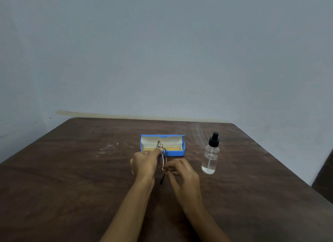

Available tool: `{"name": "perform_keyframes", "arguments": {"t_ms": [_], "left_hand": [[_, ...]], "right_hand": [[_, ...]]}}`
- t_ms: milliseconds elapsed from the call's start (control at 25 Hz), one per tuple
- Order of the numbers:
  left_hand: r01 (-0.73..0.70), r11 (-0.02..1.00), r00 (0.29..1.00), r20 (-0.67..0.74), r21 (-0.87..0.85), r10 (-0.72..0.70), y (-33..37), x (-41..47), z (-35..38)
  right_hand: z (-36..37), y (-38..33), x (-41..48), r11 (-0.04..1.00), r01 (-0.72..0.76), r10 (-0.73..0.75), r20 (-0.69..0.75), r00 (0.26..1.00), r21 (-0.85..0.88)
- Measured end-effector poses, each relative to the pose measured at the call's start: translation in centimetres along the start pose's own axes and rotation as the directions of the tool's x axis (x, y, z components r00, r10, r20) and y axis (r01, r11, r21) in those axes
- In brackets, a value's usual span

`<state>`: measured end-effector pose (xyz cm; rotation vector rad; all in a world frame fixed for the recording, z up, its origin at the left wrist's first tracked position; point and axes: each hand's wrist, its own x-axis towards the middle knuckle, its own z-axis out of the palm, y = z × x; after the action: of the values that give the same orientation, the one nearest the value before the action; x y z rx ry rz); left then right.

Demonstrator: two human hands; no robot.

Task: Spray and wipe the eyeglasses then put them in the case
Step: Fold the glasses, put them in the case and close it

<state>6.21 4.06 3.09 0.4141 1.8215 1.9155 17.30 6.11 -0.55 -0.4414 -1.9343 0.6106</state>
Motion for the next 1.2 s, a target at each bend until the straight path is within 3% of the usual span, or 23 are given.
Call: {"name": "perform_keyframes", "arguments": {"t_ms": [200, 320, 480, 640, 760, 960, 1120, 1200], "left_hand": [[-0.01, 1.0, 0.996, 0.089, -0.014, 0.011, -0.4, 0.3, -0.3], [-0.051, 0.997, 0.994, 0.093, -0.056, 0.056, 0.1, 0.2, -0.7], [-0.138, 0.989, 0.99, -0.028, 0.045, 0.139, -0.4, 2.0, -2.2], [-0.216, 0.974, 0.962, 0.184, 0.07, 0.2, -0.2, 3.8, -3.8], [-0.276, 0.957, 0.929, 0.279, 0.088, 0.242, 0.2, 4.9, -4.3], [-0.261, 0.962, 0.941, 0.244, 0.081, 0.235, 0.4, 6.2, -4.3], [-0.246, 0.965, 0.954, 0.198, 0.09, 0.224, 0.2, 7.2, -3.8], [-0.272, 0.951, 0.956, 0.159, 0.148, 0.248, 0.2, 7.7, -3.5]], "right_hand": [[-0.5, 0.3, 0.7, 1.0, 0.006, -0.009, -0.141, 0.99, -0.019], [-0.7, 0.3, 1.4, 0.971, -0.169, 0.202, -0.195, 0.96, 0.17], [-1.4, 1.3, 2.9, 0.768, -0.342, 0.469, -0.113, 0.876, 0.542], [-1.5, 2.3, 4.4, 0.549, -0.418, 0.578, 0.032, 0.815, 0.724], [-1.4, 2.7, 5.4, 0.414, -0.456, 0.62, 0.123, 0.775, 0.787], [-0.8, 3.2, 6.7, 0.333, -0.521, 0.662, 0.199, 0.723, 0.786], [-0.4, 3.9, 7.0, 0.176, -0.542, 0.689, 0.29, 0.664, 0.822], [0.0, 4.5, 7.2, 0.146, -0.517, 0.715, 0.271, 0.645, 0.843]]}}
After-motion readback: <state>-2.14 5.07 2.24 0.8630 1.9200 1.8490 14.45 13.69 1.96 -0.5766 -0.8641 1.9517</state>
